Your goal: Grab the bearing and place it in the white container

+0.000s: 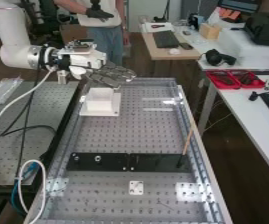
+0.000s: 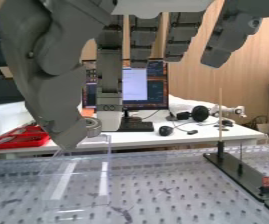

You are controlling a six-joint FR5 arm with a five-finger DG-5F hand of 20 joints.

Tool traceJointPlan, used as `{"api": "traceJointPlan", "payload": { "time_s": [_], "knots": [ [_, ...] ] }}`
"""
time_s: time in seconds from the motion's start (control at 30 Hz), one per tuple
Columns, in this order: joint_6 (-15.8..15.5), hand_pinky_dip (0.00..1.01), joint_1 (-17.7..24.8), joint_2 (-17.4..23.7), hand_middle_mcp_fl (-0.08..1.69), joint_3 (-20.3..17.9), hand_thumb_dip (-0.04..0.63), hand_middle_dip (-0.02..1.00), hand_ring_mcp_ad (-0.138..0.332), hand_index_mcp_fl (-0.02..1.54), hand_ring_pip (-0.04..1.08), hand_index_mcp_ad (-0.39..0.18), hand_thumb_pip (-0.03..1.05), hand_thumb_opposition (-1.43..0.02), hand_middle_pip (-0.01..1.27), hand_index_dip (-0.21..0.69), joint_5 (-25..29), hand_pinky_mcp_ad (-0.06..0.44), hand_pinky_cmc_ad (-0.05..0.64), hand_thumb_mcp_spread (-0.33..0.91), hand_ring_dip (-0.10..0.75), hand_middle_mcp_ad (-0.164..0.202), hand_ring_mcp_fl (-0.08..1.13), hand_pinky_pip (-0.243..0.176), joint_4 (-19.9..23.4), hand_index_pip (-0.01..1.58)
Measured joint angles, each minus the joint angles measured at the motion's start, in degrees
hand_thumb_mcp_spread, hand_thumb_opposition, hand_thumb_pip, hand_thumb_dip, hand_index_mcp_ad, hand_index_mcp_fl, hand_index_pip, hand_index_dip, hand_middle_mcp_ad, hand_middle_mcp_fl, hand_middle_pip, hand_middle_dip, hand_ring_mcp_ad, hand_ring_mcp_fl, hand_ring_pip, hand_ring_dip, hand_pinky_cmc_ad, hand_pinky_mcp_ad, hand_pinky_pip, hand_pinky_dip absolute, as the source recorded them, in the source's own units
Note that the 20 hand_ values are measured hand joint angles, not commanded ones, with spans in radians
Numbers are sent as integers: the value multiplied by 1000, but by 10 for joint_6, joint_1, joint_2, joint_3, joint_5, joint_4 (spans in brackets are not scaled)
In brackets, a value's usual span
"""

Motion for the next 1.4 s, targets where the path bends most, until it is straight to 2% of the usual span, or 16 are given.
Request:
{"api": "traceJointPlan", "payload": {
  "time_s": [0.23, 0.73, 1.33, 1.4],
  "knots": [
    [4, 140, 65, -1, 63, -5, 250, 140, 75, 337, 89, -101, 599, -836, 101, 204, 18, 222, 312, 394, 37, -14, 12, -63, -21, 1360],
    [4, 141, 52, -27, 65, -12, 250, 140, 75, 328, 89, -101, 600, -836, 101, 188, 15, 227, 312, 391, 37, -12, 12, -63, -26, 1384],
    [63, 141, 58, -74, 65, -11, 250, 141, 75, 318, 93, -101, 600, -836, 101, 173, 21, 227, 312, 386, 38, -12, 16, -63, -64, 1408],
    [67, 141, 55, -76, 65, -4, 250, 138, 75, 237, 89, -105, 642, -836, 105, 175, 21, 227, 312, 386, 42, -14, 16, -63, -83, 1405]
  ]
}}
